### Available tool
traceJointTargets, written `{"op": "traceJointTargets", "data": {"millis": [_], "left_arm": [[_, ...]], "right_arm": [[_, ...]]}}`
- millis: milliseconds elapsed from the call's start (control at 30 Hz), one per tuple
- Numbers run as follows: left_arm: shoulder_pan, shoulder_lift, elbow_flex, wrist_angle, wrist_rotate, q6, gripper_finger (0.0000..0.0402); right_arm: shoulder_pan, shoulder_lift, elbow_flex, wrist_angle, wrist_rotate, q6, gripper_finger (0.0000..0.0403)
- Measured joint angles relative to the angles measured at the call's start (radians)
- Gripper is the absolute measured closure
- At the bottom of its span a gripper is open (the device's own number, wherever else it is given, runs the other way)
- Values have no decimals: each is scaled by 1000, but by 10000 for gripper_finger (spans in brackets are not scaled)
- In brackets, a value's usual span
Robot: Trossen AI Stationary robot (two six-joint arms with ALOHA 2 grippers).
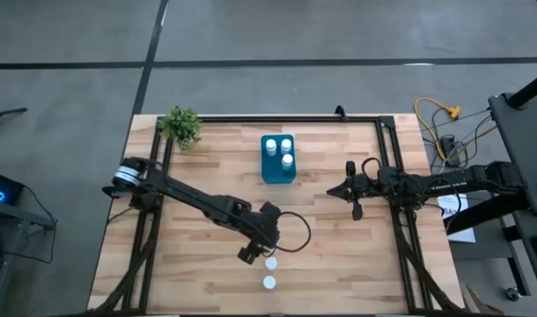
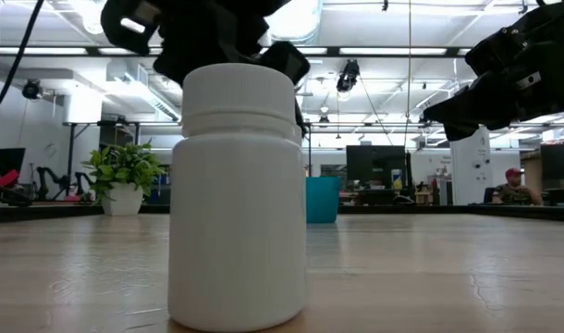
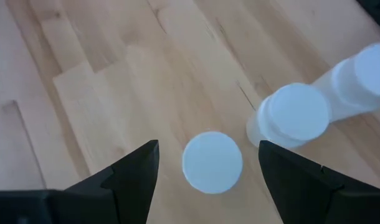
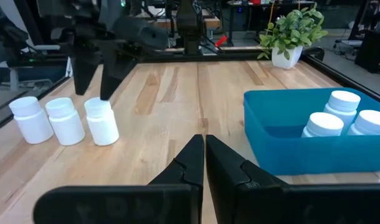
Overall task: Pick and place pill bottles into a basket
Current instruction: Put the top white pill bottle into the blue bin
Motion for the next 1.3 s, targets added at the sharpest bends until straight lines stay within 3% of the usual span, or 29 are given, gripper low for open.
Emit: {"op": "traceJointTargets", "data": {"millis": [1300], "left_arm": [[3, 27, -46, 78, 2, -40, 144]], "right_arm": [[0, -1, 0, 0, -1, 0, 394]]}}
